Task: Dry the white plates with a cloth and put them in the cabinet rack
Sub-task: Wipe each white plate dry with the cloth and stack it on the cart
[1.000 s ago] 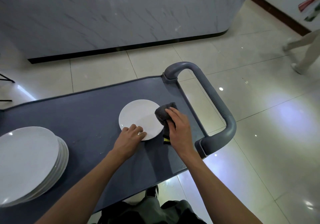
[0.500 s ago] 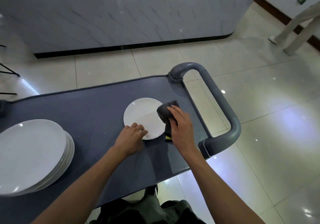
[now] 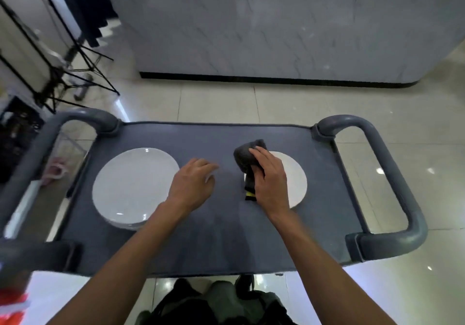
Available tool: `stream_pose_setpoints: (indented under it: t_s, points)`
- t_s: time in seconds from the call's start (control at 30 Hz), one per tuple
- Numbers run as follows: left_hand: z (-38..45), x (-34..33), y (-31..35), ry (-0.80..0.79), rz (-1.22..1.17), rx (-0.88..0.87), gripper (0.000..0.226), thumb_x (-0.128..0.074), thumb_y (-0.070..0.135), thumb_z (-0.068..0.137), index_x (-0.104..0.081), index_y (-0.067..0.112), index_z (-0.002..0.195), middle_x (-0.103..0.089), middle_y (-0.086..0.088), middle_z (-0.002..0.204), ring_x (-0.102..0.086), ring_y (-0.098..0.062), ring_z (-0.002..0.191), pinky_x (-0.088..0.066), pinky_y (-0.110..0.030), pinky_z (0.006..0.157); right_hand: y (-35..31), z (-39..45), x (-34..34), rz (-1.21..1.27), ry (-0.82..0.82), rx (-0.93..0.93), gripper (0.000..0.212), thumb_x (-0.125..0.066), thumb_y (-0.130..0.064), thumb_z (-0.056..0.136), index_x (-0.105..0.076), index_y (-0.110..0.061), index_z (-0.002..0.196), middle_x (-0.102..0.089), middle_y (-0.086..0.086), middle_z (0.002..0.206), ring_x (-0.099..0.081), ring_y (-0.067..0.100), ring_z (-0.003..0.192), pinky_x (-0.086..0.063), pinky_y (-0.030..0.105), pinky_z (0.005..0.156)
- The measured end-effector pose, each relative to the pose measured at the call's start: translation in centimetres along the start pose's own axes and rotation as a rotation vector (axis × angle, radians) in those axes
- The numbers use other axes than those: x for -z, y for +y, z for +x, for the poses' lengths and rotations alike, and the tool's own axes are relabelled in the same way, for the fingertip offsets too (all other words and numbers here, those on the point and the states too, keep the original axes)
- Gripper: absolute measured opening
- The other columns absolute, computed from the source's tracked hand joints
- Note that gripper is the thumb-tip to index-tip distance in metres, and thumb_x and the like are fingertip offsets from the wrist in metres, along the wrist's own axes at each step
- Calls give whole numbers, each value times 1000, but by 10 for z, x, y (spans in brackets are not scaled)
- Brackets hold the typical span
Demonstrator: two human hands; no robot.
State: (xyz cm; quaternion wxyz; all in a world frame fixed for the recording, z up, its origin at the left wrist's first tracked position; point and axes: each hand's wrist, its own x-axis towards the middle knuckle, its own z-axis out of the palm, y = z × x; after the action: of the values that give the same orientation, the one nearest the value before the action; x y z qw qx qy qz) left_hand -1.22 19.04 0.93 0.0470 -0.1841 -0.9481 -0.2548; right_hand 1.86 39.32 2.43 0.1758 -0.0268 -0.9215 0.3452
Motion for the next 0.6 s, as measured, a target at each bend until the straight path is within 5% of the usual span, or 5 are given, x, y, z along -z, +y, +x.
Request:
stream_pose_setpoints:
  t_s: [0.17, 0.37, 0.6]
  points:
    - [-27, 46, -53, 147, -2, 205, 29, -66, 24, 94, -70, 26, 123, -68, 2, 126, -59, -21, 116, -48, -36, 96, -54, 5, -38, 67, -80, 125, 37, -57, -2, 96, -62, -11, 132, -59, 7, 138, -53, 26, 123, -35, 27, 107]
    - [-70, 89, -113, 298, -29, 476, 30, -70, 17, 90, -72, 18, 120, -68, -4, 124, -59, -26, 117, -49, -43, 97, -123, 11, -80, 135, -180, 248, 36, -57, 1, 95, -64, -8, 129, -61, 7, 135, -54, 28, 119, -22, 5, 105]
    - [-109, 104, -160, 277, -134, 758, 32, -73, 30, 87, -71, 15, 115, -68, -8, 112, -63, -30, 101, -50, -37, 86, -179, 4, -139, 128, -318, 334, 36, -54, -2, 97, -64, -9, 131, -59, 9, 137, -51, 31, 122, -42, 35, 105]
